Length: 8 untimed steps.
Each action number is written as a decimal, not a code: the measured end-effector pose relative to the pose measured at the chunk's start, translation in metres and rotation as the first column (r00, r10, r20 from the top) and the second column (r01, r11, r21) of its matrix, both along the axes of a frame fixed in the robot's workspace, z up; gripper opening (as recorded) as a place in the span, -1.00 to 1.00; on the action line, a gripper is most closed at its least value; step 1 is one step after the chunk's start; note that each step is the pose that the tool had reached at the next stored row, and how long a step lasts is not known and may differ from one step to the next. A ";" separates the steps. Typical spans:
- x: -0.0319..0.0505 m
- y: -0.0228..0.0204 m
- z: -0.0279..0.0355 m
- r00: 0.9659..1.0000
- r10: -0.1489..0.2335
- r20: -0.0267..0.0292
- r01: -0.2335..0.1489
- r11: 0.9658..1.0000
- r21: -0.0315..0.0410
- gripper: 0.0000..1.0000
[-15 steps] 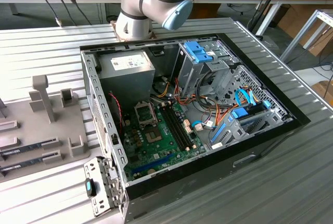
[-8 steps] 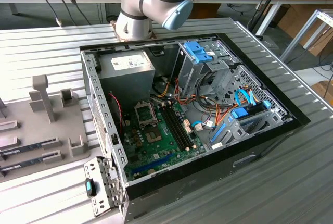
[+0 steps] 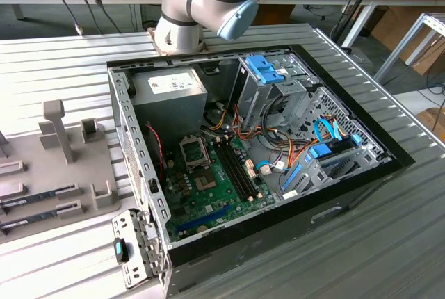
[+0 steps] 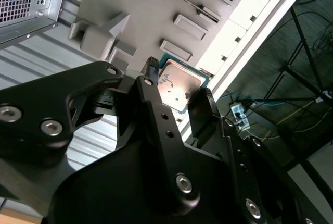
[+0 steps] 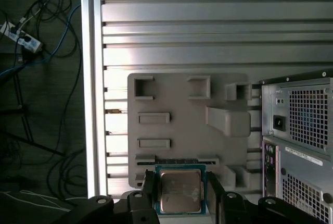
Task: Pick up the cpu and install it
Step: 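Pick up the cpu and move it towards the insertion slot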
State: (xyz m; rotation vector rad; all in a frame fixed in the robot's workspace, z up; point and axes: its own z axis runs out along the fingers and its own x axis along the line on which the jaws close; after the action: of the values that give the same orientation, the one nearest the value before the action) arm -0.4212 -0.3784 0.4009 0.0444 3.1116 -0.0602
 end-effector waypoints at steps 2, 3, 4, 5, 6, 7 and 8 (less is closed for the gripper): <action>0.0027 0.0000 0.0001 1.000 0.000 0.000 0.000 1.000 0.000 -0.05; 0.0043 0.0000 0.0000 1.000 0.000 0.000 0.000 1.000 0.000 -0.05; 0.0054 0.0000 0.0000 1.000 0.000 0.000 0.000 1.000 0.000 -0.05; 0.0075 0.0000 0.0000 1.000 0.000 0.000 0.000 1.000 0.000 -0.05; 0.0088 0.0000 0.0000 1.000 0.000 0.000 0.000 1.000 0.000 -0.05; 0.0103 0.0000 0.0001 1.000 0.000 0.000 0.000 1.000 0.000 -0.05; 0.0125 0.0000 0.0001 1.000 0.000 0.000 0.000 1.000 0.000 -0.05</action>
State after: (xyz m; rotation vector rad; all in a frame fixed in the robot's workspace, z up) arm -0.4087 -0.3784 0.4010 0.0444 3.1117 -0.0603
